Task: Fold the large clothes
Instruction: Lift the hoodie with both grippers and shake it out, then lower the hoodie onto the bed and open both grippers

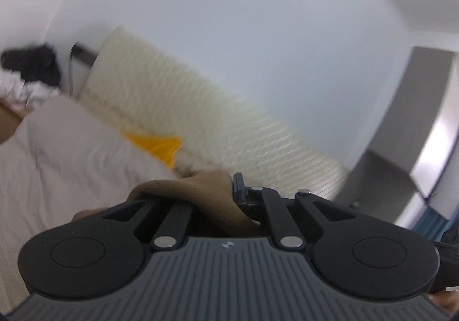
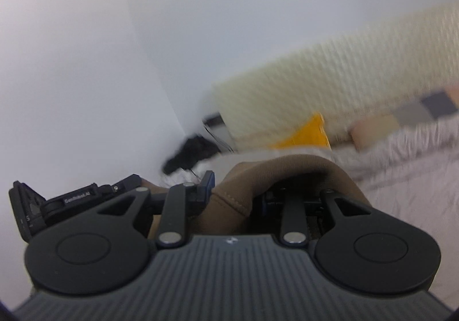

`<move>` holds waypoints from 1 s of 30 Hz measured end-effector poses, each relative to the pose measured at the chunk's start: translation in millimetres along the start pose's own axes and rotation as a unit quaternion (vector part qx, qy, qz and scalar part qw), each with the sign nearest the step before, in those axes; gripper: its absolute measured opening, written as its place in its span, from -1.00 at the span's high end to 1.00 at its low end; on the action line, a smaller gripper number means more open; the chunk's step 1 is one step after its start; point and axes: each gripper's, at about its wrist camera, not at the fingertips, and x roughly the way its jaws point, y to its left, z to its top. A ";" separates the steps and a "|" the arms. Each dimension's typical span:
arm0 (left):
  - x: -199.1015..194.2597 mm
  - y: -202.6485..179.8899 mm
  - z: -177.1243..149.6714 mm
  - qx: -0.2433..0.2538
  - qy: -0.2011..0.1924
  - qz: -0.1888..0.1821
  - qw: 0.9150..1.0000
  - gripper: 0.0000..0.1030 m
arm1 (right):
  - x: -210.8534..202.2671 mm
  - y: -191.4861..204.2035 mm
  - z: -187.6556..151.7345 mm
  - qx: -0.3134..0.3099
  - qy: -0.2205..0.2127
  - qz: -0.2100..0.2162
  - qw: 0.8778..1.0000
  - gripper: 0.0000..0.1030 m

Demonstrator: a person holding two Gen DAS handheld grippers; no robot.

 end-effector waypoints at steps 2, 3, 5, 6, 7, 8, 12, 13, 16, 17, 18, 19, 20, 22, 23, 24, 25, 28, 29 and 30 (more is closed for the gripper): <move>45.8 23.8 -5.3 -0.005 0.020 0.014 1.000 0.87 | 46.5 -23.4 0.7 0.012 0.015 -0.018 1.000 0.35; 70.6 31.9 -7.8 -0.008 0.029 0.021 0.999 0.87 | 76.1 -42.7 0.5 0.021 0.024 -0.026 0.999 0.35; 124.5 56.7 -23.2 -0.011 0.052 0.042 0.998 0.86 | 129.7 -63.3 0.4 0.043 0.039 -0.035 0.998 0.35; 151.4 70.8 -31.8 -0.010 0.061 0.050 0.997 0.87 | 149.5 -74.2 -7.9 0.053 0.045 -0.039 0.997 0.35; 186.7 82.1 -34.7 -0.010 0.069 0.057 0.996 0.87 | 164.2 -76.2 -16.1 0.061 0.049 -0.043 0.996 0.35; 215.9 95.0 -45.7 -0.007 0.077 0.066 0.995 0.87 | 186.5 -90.7 -20.4 0.069 0.055 -0.048 0.995 0.35; 336.5 160.8 -73.8 -0.010 0.113 0.097 0.989 0.87 | 265.3 -136.3 -32.5 0.092 0.081 -0.062 0.991 0.36; 358.6 175.6 -79.2 -0.016 0.121 0.102 0.987 0.87 | 281.6 -148.9 -36.2 0.104 0.085 -0.063 0.989 0.36; 405.6 206.1 -99.1 -0.028 0.150 0.108 0.982 0.86 | 317.6 -175.8 -42.9 0.123 0.104 -0.075 0.984 0.35; 416.9 211.9 -106.3 -0.029 0.159 0.111 0.981 0.86 | 328.2 -184.4 -46.4 0.128 0.113 -0.080 0.982 0.35; 429.1 216.8 -114.4 -0.030 0.167 0.115 0.979 0.87 | 334.9 -190.3 -49.6 0.129 0.123 -0.085 0.980 0.35; 435.6 219.1 -121.2 -0.029 0.175 0.117 0.977 0.87 | 342.3 -197.3 -53.4 0.129 0.134 -0.091 0.978 0.35; 444.1 220.7 -127.6 -0.025 0.187 0.118 0.975 0.87 | 350.4 -206.2 -58.1 0.131 0.143 -0.098 0.976 0.35; 449.5 222.2 -135.3 -0.024 0.202 0.117 0.972 0.87 | 362.8 -226.4 -68.5 0.150 0.156 -0.105 0.971 0.35; 456.6 224.7 -139.9 -0.023 0.209 0.117 0.971 0.87 | 367.2 -235.5 -73.0 0.163 0.160 -0.106 0.968 0.35; 461.8 225.8 -142.9 -0.023 0.215 0.118 0.969 0.87 | 369.0 -242.0 -77.0 0.172 0.163 -0.106 0.966 0.34; 463.1 224.9 -144.1 -0.021 0.218 0.119 0.968 0.87 | 371.1 -247.0 -79.5 0.180 0.165 -0.107 0.964 0.34; 457.4 218.5 -141.9 -0.019 0.222 0.127 0.967 0.87 | 375.6 -252.7 -80.8 0.191 0.171 -0.107 0.961 0.33; 458.0 218.6 -140.0 -0.022 0.224 0.129 0.966 0.87 | 374.9 -251.5 -79.2 0.192 0.173 -0.107 0.960 0.33; 454.4 215.6 -137.5 -0.024 0.226 0.129 0.965 0.86 | 374.5 -248.4 -76.4 0.190 0.176 -0.108 0.960 0.32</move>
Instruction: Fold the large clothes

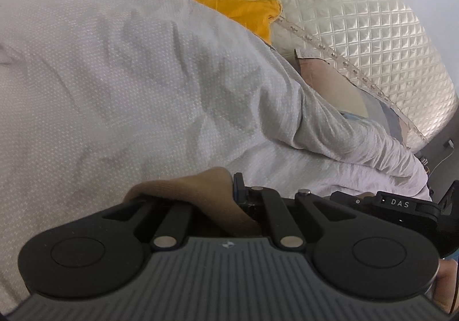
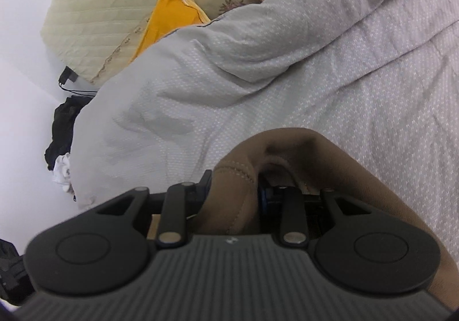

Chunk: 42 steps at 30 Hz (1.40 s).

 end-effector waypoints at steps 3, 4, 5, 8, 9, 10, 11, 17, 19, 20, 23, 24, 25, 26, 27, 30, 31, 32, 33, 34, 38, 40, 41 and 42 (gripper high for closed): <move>-12.6 -3.1 3.0 -0.005 0.012 -0.009 1.000 0.53 | -7.4 8.3 1.8 -0.009 0.006 -0.006 1.000 0.29; -20.1 -4.4 2.6 -0.007 0.018 -0.017 1.000 0.38 | -12.7 12.4 1.5 -0.013 0.006 -0.009 1.000 0.26; -26.7 -5.6 3.4 -0.008 0.021 -0.030 0.999 0.11 | -18.2 16.0 1.1 -0.016 0.005 -0.009 1.000 0.12; -52.9 -14.1 0.2 0.005 0.014 -0.037 0.999 -0.11 | -39.8 27.3 -2.9 -0.019 0.000 0.007 1.000 -0.63; -64.8 -17.9 -1.9 0.014 0.006 -0.033 0.999 -0.15 | -50.2 32.4 -6.3 -0.022 -0.002 0.016 1.000 -0.61; -73.5 -20.0 -3.8 0.017 0.000 -0.034 0.999 -0.16 | -61.2 38.1 -10.5 -0.030 -0.002 0.022 0.999 -0.62; -84.6 -21.8 -6.7 0.018 -0.005 -0.036 0.999 -0.16 | -73.1 43.6 -15.6 -0.037 -0.007 0.021 0.999 -0.63; -173.3 -44.0 -43.1 0.036 -0.035 -0.067 0.996 -0.16 | -159.2 66.5 -64.6 -0.075 -0.053 0.032 0.995 -0.60; -206.5 -53.9 -62.3 0.046 -0.040 -0.076 0.995 -0.16 | -192.7 69.9 -87.9 -0.087 -0.071 0.032 0.993 -0.60; -221.4 -59.0 -72.6 0.052 -0.044 -0.079 0.995 -0.16 | -209.6 71.4 -100.8 -0.093 -0.079 0.031 0.992 -0.60; -273.7 -74.5 -111.3 0.057 -0.059 -0.091 0.993 -0.16 | -258.0 75.0 -142.3 -0.107 -0.098 0.026 0.989 -0.60; -286.7 -78.0 -123.0 0.055 -0.061 -0.097 0.992 -0.16 | -273.2 75.9 -157.2 -0.109 -0.104 0.024 0.988 -0.60; -302.8 -82.3 -136.5 0.057 -0.067 -0.106 0.990 -0.16 | -287.0 76.0 -171.3 -0.111 -0.109 0.022 0.988 -0.60; -316.5 -87.2 -148.7 0.062 -0.071 -0.113 0.989 -0.16 | -300.7 75.8 -186.2 -0.113 -0.114 0.019 0.987 -0.60; -330.7 -93.1 -162.2 0.069 -0.075 -0.119 0.988 -0.16 | -312.4 74.2 -198.8 -0.114 -0.119 0.017 0.986 -0.60; -365.8 -111.3 -203.5 0.091 -0.077 -0.132 0.984 -0.16 | -345.1 64.0 -237.8 -0.108 -0.130 0.012 0.985 -0.60; -374.2 -116.0 -217.0 0.097 -0.077 -0.137 0.983 -0.16 | -353.1 60.2 -248.5 -0.108 -0.134 0.009 0.985 -0.60; -382.4 -120.9 -231.2 0.104 -0.075 -0.140 0.982 -0.16 | -361.6 54.7 -261.1 -0.108 -0.139 0.004 0.984 -0.60; -387.6 -123.9 -243.6 0.110 -0.074 -0.142 0.981 -0.16 | -367.8 48.2 -271.8 -0.106 -0.142 -0.001 0.984 -0.61; -392.3 -128.0 -257.6 0.115 -0.074 -0.142 0.980 -0.16 | -372.1 42.5 -282.6 -0.107 -0.143 -0.005 0.984 -0.61; -389.2 -136.7 -304.0 0.129 -0.064 -0.138 0.980 -0.16 | -376.3 16.6 -324.3 -0.117 -0.148 -0.026 0.982 -0.61; -379.9 -137.9 -322.3 0.128 -0.056 -0.136 0.981 -0.15 | -371.6 1.7 -341.1 -0.111 -0.141 -0.033 0.983 -0.61; -374.0 -137.3 -330.3 0.124 -0.049 -0.135 0.982 -0.15 | -366.3 -6.2 -347.9 -0.105 -0.130 -0.036 0.985 -0.61; -366.6 -135.9 -334.4 0.120 -0.041 -0.135 0.983 -0.15 | -361.9 -11.7 -353.2 -0.101 -0.119 -0.038 0.987 -0.61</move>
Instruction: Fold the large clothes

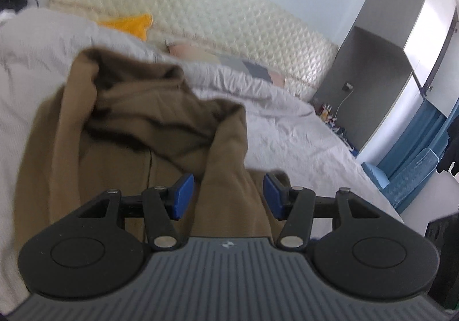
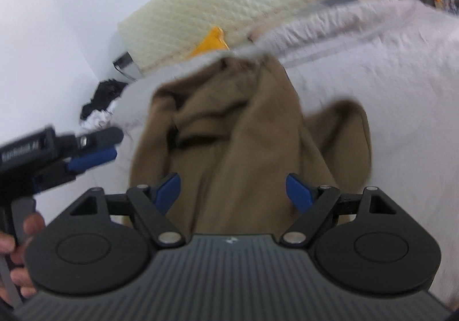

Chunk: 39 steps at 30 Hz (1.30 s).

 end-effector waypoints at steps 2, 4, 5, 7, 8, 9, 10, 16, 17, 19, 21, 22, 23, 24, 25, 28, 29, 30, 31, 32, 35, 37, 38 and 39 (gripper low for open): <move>15.8 7.3 -8.2 -0.012 0.014 0.005 1.000 -0.14 | 6.1 -1.5 -9.5 -0.003 0.008 -0.001 1.000 -0.61; 30.7 11.6 -15.6 -0.019 0.026 0.014 0.999 -0.14 | 12.2 -5.8 -14.8 -0.001 0.014 0.002 1.000 -0.61; 37.9 13.9 -19.5 -0.022 0.032 0.016 0.999 -0.14 | 17.9 -9.0 -15.2 0.001 0.016 0.003 1.000 -0.61; 53.1 20.2 -24.6 -0.026 0.040 0.007 0.999 -0.14 | 27.7 -16.9 -17.6 0.001 0.013 0.001 1.000 -0.60; 61.7 24.0 -27.5 -0.027 0.047 0.002 0.999 -0.14 | 33.8 -20.8 -19.5 -0.003 0.014 -0.005 1.000 -0.60; 70.6 27.2 -30.8 -0.031 0.054 0.001 0.998 -0.14 | 39.9 -24.6 -21.8 -0.010 0.018 -0.013 1.000 -0.59; 79.2 30.9 -31.5 -0.034 0.061 0.000 0.998 -0.14 | 47.8 -27.2 -24.1 -0.017 0.025 -0.020 0.999 -0.57; 107.1 48.7 -46.0 -0.056 0.093 -0.016 0.994 -0.14 | 70.8 -25.7 -24.3 -0.026 0.046 -0.001 0.999 -0.53; 109.0 52.2 -46.9 -0.061 0.094 -0.018 0.994 -0.14 | 74.2 -24.6 -23.9 -0.030 0.049 0.000 0.998 -0.36; 111.5 58.7 -48.3 -0.072 0.095 -0.018 0.993 -0.15 | 77.4 -20.8 -24.6 -0.047 0.050 -0.015 0.998 -0.12; 112.4 65.8 -49.5 -0.090 0.095 -0.019 0.991 -0.15 | 77.1 -18.7 -26.0 -0.062 0.048 -0.027 0.997 0.29; 113.0 71.0 -50.2 -0.104 0.096 -0.023 0.990 -0.15 | 75.1 -17.9 -26.4 -0.066 0.045 -0.030 0.996 0.36; 113.1 75.7 -50.7 -0.117 0.097 -0.026 0.988 -0.15 | 72.4 -17.2 -25.9 -0.067 0.041 -0.032 0.996 0.52; 112.7 79.3 -50.9 -0.127 0.097 -0.030 0.987 -0.15 | 69.0 -16.6 -24.4 -0.065 0.035 -0.032 0.997 0.63; 111.9 79.8 -50.6 -0.134 0.097 -0.036 0.986 -0.15 | 64.1 -17.9 -22.4 -0.061 0.027 -0.029 0.997 0.66; 109.1 81.9 -51.0 -0.148 0.099 -0.068 0.982 -0.15 | 49.3 -23.8 -16.1 -0.050 -0.003 -0.027 0.998 0.73; 109.0 80.9 -51.1 -0.152 0.101 -0.079 0.980 -0.15 | 43.0 -25.5 -13.3 -0.048 -0.018 -0.029 0.998 0.73; 108.3 80.2 -51.8 -0.155 0.101 -0.090 0.979 -0.15 | 38.5 -27.1 -10.3 -0.044 -0.029 -0.030 0.998 0.73; 107.2 79.3 -52.2 -0.155 0.101 -0.100 0.978 -0.15 | 33.3 -30.0 -6.6 -0.038 -0.040 -0.029 0.998 0.73; 106.7 77.7 -52.5 -0.154 0.101 -0.109 0.977 -0.15 | 29.0 -34.0 -2.7 -0.032 -0.049 -0.031 0.998 0.73; 106.2 73.2 -52.8 -0.149 0.102 -0.128 0.975 -0.15 | 22.1 -49.4 8.9 -0.008 -0.072 -0.043 0.996 0.73; 107.2 72.0 -54.4 -0.146 0.104 -0.136 0.974 -0.15 | 22.6 -64.7 15.7 0.020 -0.075 -0.049 0.996 0.73; 108.7 70.8 -55.1 -0.146 0.107 -0.139 0.974 -0.15 | 24.0 -73.0 17.6 0.034 -0.075 -0.053 0.995 0.73; 110.6 70.1 -55.6 -0.146 0.111 -0.141 0.973 -0.14 | 26.7 -82.1 19.9 0.050 -0.072 -0.057 0.995 0.73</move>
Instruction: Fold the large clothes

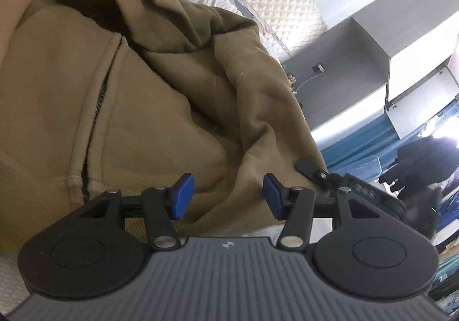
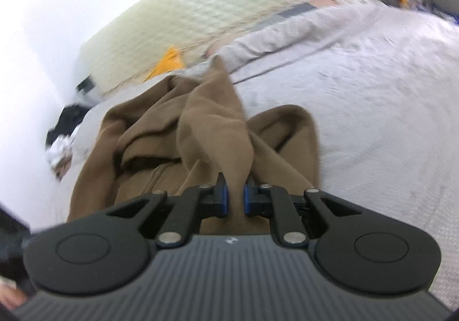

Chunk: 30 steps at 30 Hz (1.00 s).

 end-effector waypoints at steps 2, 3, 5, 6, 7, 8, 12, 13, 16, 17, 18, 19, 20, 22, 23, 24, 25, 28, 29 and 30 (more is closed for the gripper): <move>4.0 0.7 -0.3 0.001 0.006 0.001 1.000 -0.13 | 12.1 -14.3 2.9 0.025 0.016 -0.015 0.999 0.73; 7.4 0.8 0.1 0.002 0.011 0.003 1.000 -0.13 | 17.8 -19.8 2.7 0.039 0.026 -0.021 0.999 0.72; 14.0 -0.1 -1.5 0.007 0.025 0.014 1.000 -0.13 | 27.9 -31.0 -1.0 0.074 0.048 -0.023 0.996 0.69; 16.5 -0.5 -1.8 0.010 0.029 0.021 0.999 -0.05 | 29.8 -32.4 -4.6 0.087 0.055 -0.021 0.994 0.66; 19.4 -1.1 -2.9 0.010 0.032 0.022 0.999 0.01 | 29.6 -33.7 -7.6 0.097 0.057 -0.020 0.993 0.63; 22.4 -0.4 -3.1 0.010 0.037 0.020 0.999 0.10 | 28.2 -33.0 -9.5 0.101 0.056 -0.023 0.993 0.49; 26.6 -4.2 -3.7 0.030 0.045 0.026 0.998 0.28 | 14.9 -26.2 -15.4 0.105 0.055 -0.028 0.993 0.10; 28.1 -3.3 -5.2 0.026 0.050 0.026 0.998 0.31 | 10.9 -25.7 -15.8 0.109 0.053 -0.031 0.992 0.00; 21.7 -9.0 -12.2 0.039 0.046 0.031 0.998 0.55 | -8.8 -18.5 -20.4 0.104 0.029 -0.030 0.994 -0.42; 18.8 -12.6 -13.0 0.049 0.043 0.031 0.997 0.59 | -17.1 -17.0 -19.9 0.100 0.016 -0.031 0.994 -0.42; 14.7 -16.4 -15.0 0.058 0.041 0.030 0.997 0.61 | -25.4 -12.4 -19.5 0.092 -0.001 -0.031 0.995 -0.42; 10.4 -20.4 -19.1 0.068 0.041 0.030 0.996 0.62 | -32.8 -6.9 -18.4 0.083 -0.017 -0.028 0.996 -0.42; 7.4 -24.3 -21.9 0.079 0.042 0.029 0.996 0.63 | -39.2 -0.2 -18.1 0.071 -0.031 -0.019 0.997 -0.42; 1.3 -29.2 -28.2 0.091 0.048 0.030 0.994 0.64 | -44.3 12.0 -17.9 0.052 -0.032 0.029 0.998 -0.42; -0.3 -30.0 -30.1 0.097 0.051 0.031 0.993 0.64 | -41.4 18.2 -17.8 0.049 -0.021 0.062 0.997 -0.42; -1.5 -30.0 -30.8 0.099 0.054 0.033 0.993 0.64 | -35.0 26.5 -19.0 0.048 -0.004 0.094 0.994 -0.40; -0.7 -28.5 -30.8 0.096 0.057 0.035 0.993 0.64 | -29.2 33.5 -20.6 0.048 0.004 0.099 0.994 -0.37; -0.2 -23.3 -29.2 0.080 0.061 0.033 0.994 0.64 | 1.0 54.3 -27.9 0.014 0.039 0.043 0.998 -0.39; -0.4 -22.9 -28.8 0.079 0.061 0.031 0.994 0.64 | 12.6 57.8 -30.6 0.004 0.051 0.023 0.998 -0.39; -0.5 -23.3 -28.7 0.081 0.062 0.031 0.994 0.64 | 21.3 59.3 -33.1 -0.001 0.059 0.008 0.998 -0.37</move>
